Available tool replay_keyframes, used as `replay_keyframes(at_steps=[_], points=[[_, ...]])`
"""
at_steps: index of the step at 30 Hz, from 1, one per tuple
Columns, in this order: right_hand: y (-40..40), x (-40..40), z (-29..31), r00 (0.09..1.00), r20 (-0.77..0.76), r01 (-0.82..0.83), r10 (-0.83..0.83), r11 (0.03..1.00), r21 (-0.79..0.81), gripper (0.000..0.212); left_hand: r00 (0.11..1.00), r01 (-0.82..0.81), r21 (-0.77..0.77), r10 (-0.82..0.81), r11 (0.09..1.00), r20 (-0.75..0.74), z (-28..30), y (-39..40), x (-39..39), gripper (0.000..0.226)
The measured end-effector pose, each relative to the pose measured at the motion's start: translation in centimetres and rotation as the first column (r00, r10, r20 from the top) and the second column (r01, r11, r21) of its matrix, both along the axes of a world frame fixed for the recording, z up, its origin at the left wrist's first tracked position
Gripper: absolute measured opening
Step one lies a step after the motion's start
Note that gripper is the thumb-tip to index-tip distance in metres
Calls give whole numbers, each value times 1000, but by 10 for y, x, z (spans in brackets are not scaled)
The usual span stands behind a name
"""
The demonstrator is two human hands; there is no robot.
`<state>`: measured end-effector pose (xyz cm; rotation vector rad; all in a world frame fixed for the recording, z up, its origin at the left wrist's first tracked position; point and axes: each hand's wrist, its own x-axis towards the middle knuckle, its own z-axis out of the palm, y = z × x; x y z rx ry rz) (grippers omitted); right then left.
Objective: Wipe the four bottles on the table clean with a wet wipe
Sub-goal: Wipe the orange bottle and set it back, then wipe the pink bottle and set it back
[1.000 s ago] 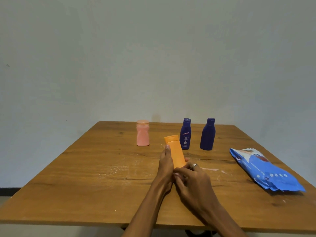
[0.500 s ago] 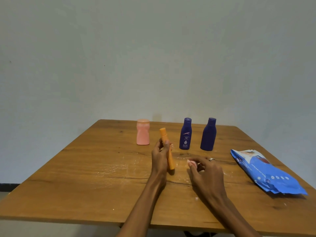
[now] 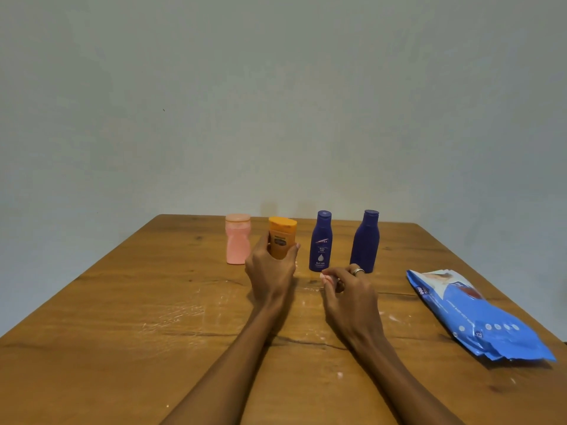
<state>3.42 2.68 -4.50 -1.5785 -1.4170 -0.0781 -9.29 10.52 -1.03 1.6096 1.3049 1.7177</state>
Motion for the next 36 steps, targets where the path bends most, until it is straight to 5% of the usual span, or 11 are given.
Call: replay_keyframes(at_steps=[18, 30, 36], points=[[5, 4, -5, 997, -55, 48, -47, 999, 25, 19, 963, -170, -48, 156, 984, -220, -12, 38, 25, 50], [3, 3, -3, 998, -37, 48, -47, 999, 8, 18, 941, -203, -184, 140, 962, -308, -18, 33, 22, 67], [4, 3, -3, 999, -25, 41, -41, 999, -3, 21, 945, -205, -229, 131, 952, -301, -18, 30, 16, 93]])
